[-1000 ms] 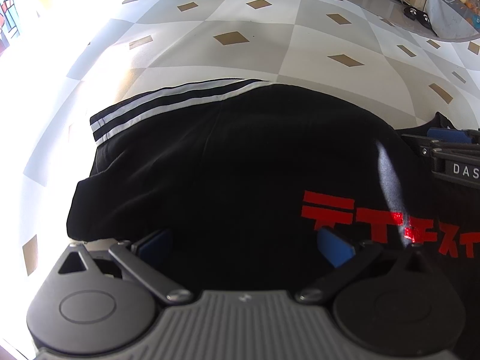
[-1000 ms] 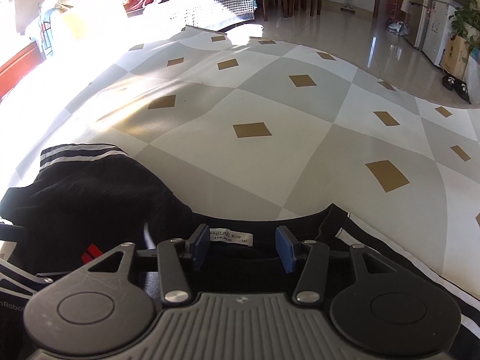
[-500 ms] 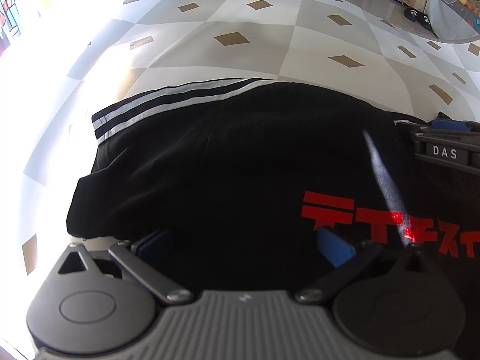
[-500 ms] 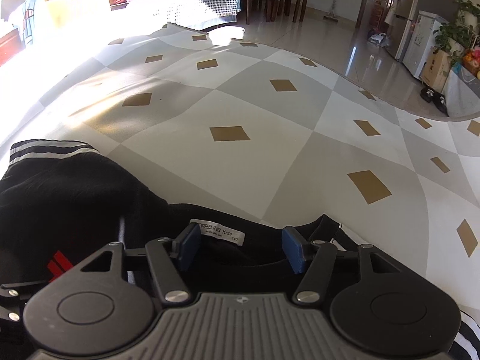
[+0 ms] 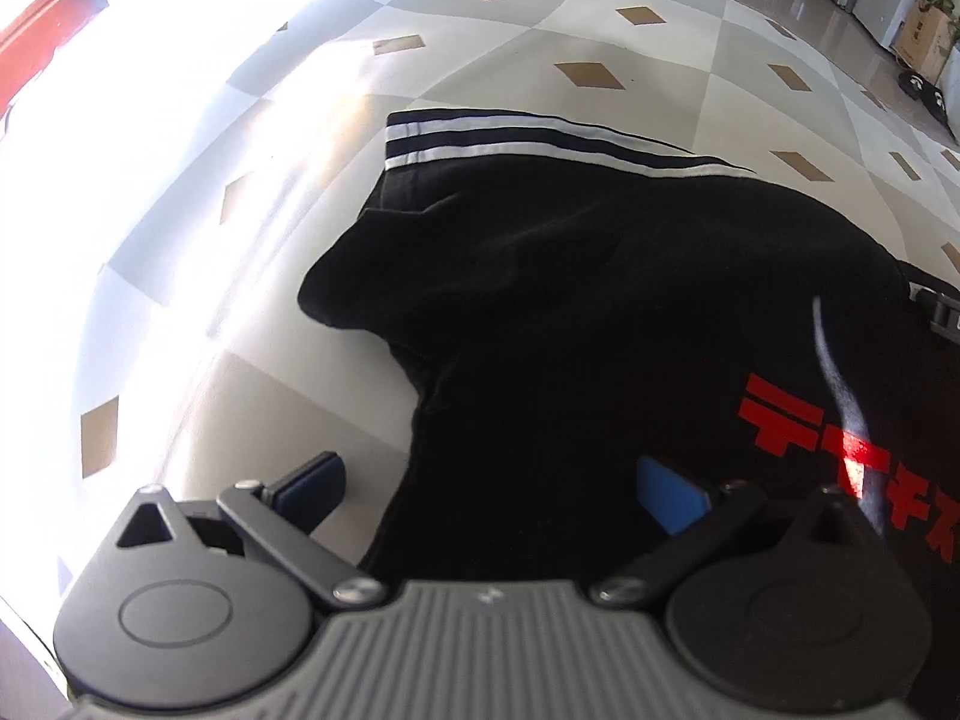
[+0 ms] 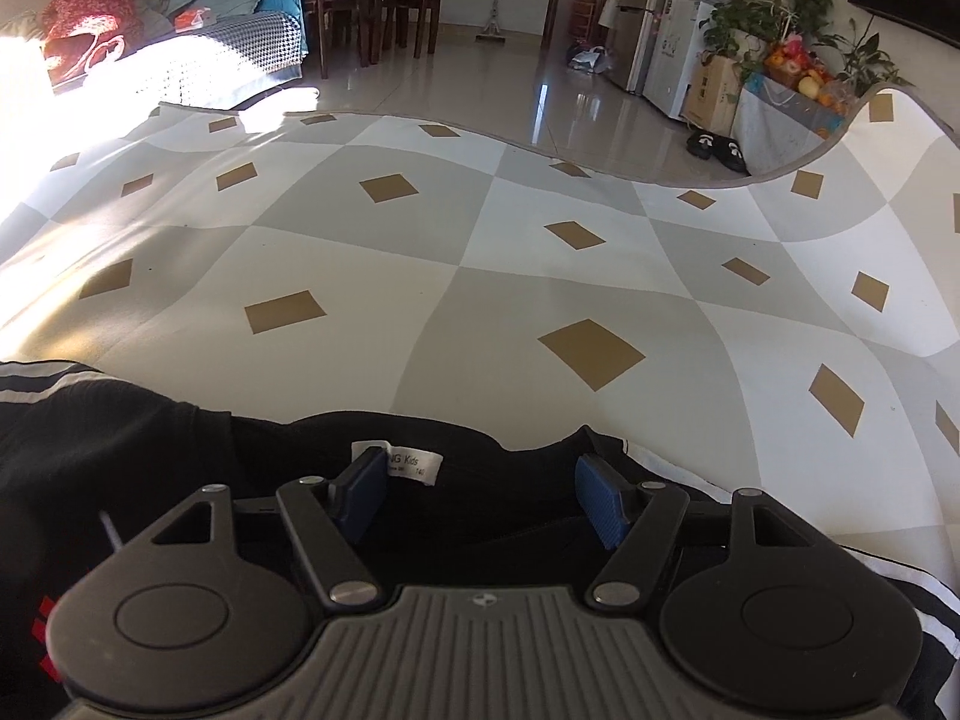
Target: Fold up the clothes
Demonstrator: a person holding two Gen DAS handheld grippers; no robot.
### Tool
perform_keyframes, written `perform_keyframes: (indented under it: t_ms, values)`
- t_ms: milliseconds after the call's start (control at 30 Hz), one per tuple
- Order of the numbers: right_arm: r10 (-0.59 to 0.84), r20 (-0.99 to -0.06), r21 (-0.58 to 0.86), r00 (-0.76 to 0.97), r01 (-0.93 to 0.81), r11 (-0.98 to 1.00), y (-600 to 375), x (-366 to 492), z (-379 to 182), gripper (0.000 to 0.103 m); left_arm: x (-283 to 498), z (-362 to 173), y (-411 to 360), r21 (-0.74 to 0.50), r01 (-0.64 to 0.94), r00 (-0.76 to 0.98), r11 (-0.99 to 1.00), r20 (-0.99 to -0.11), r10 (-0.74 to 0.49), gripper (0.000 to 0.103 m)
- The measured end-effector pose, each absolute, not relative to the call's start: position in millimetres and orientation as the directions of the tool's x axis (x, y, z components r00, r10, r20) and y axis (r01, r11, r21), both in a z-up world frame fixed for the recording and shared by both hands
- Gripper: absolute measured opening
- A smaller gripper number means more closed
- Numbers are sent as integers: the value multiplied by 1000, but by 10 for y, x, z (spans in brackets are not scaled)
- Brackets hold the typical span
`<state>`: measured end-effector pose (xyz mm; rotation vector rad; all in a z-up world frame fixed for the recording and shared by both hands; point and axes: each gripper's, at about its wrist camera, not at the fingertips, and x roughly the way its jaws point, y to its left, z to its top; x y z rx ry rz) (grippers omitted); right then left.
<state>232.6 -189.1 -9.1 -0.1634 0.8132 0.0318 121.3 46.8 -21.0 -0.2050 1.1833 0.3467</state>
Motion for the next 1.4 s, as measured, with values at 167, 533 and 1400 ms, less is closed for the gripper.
perform_keyframes:
  t_ms: [167,533,1400]
  values:
    - [11,-697,-130,717,-142,981,-1818,2252,35,62,1180,-184,458,70,-373,331,925,-921,203,103]
    - [203,-694,-23,691,-302,953,-1635,2214,60,62,1202,50,355,147,-352,436,924,-848,301,103]
    - [337,-772,-70,539,-599,798,-1326,1809,-107,62,1352,-47,549,59,-411,416,910,-876,245,103]
